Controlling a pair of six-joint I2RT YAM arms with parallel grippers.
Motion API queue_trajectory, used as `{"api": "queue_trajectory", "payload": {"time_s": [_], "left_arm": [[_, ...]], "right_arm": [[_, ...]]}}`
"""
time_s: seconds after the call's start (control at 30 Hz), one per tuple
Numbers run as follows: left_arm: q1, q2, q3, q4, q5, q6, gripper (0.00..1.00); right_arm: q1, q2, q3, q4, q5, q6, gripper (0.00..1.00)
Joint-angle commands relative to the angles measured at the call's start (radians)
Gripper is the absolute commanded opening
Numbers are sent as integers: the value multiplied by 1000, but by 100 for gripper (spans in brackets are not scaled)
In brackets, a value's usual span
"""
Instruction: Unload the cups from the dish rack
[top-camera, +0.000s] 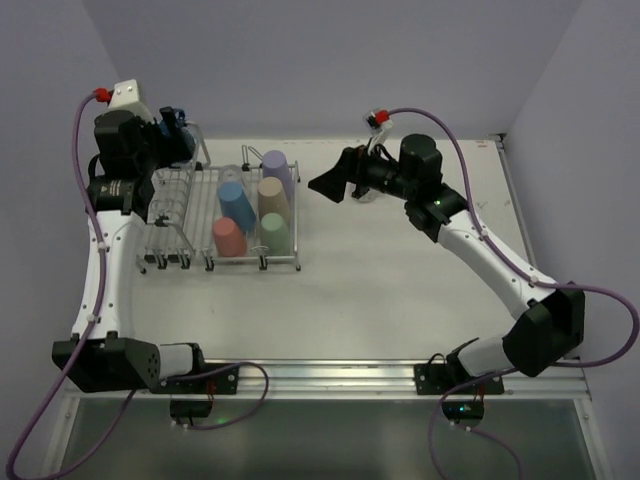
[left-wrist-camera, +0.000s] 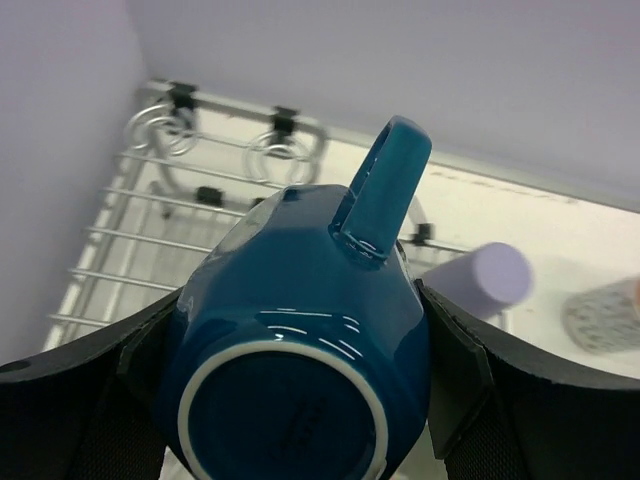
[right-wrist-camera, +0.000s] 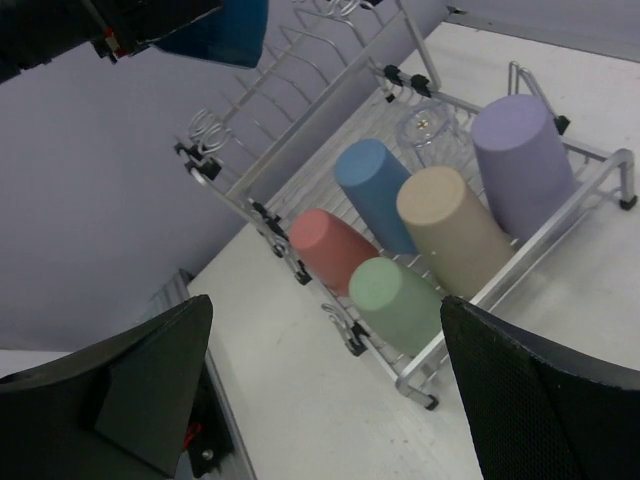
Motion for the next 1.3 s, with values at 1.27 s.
{"api": "queue_trajectory", "payload": {"time_s": [1.27], "left_arm": [[-266,-529,-730,1116,661,-941,7]], "right_arm": [[213,-73,-158,518,-144,213,69]]}}
